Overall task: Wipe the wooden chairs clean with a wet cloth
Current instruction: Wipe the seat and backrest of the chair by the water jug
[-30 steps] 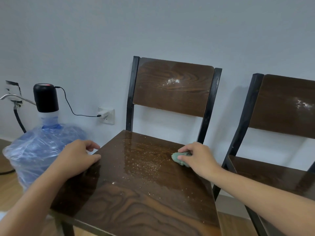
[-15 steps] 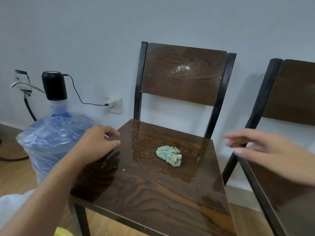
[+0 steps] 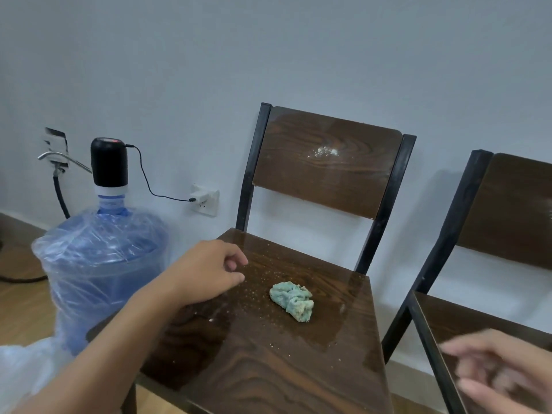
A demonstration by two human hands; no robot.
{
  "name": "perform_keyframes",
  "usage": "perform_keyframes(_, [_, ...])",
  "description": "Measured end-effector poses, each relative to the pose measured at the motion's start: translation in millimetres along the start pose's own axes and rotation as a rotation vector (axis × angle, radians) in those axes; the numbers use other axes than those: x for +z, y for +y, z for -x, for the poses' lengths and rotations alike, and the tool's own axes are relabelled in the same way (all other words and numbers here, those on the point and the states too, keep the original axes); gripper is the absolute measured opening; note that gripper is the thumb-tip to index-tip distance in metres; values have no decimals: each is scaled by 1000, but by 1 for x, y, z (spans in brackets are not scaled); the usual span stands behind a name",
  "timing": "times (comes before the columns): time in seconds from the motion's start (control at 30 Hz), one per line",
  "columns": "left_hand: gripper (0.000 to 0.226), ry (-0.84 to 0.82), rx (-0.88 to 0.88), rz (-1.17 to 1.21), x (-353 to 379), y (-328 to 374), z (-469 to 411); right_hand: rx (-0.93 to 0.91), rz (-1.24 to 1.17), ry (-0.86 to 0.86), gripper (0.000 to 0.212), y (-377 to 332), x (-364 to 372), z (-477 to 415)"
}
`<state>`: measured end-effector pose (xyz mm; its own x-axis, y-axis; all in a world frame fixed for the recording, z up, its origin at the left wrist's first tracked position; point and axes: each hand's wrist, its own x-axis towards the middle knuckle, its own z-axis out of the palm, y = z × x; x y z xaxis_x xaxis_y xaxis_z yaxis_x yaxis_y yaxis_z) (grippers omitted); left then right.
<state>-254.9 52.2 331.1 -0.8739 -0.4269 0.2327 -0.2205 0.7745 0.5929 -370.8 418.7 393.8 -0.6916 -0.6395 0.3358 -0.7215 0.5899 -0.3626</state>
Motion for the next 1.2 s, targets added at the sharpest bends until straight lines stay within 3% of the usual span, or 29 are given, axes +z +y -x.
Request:
perform_keyframes(0.03, [25,13,-1,-36,2,-1,-1,-29,-128,-163,44,-16,12,1])
perform_keyframes(0.1, [31,42,-31,-169,2,-7,-1,-80,-119,-218,36,-53,48,-34])
perform_keyframes(0.2, [42,45,-148,-365,-4,-19,-1,-128,-8,-386,63,-61,105,-84])
perform_keyframes(0.27, [47,28,-229,-397,-8,-27,0,-127,-18,-398,59,-60,125,-97])
perform_keyframes(0.4, [49,18,-287,-374,-14,-45,3,-97,-96,-357,20,-56,132,-115])
perform_keyframes(0.47, [49,2,-298,-347,-17,-50,3,-4,-182,-217,19,-42,130,-143])
perform_keyframes(0.53, [50,-15,-308,-293,-20,-54,3,87,-123,-3,21,-24,132,-177])
perform_keyframes(0.63, [46,-6,-308,-229,-20,-59,1,173,-62,-9,26,-15,154,-199])
perform_keyframes(0.8, [31,61,-293,-82,-23,-68,2,-53,-110,-150,26,-64,180,-158])
perform_keyframes(0.97, [32,101,-234,-17,-33,-71,2,-315,-94,-269,30,-99,161,-80])
perform_keyframes(1.13, [29,98,-189,-17,-31,-69,3,-389,-215,-512,29,-110,118,-19])
perform_keyframes(1.2, [25,71,-165,-48,-28,-69,4,-332,-251,-486,28,-98,104,-29])
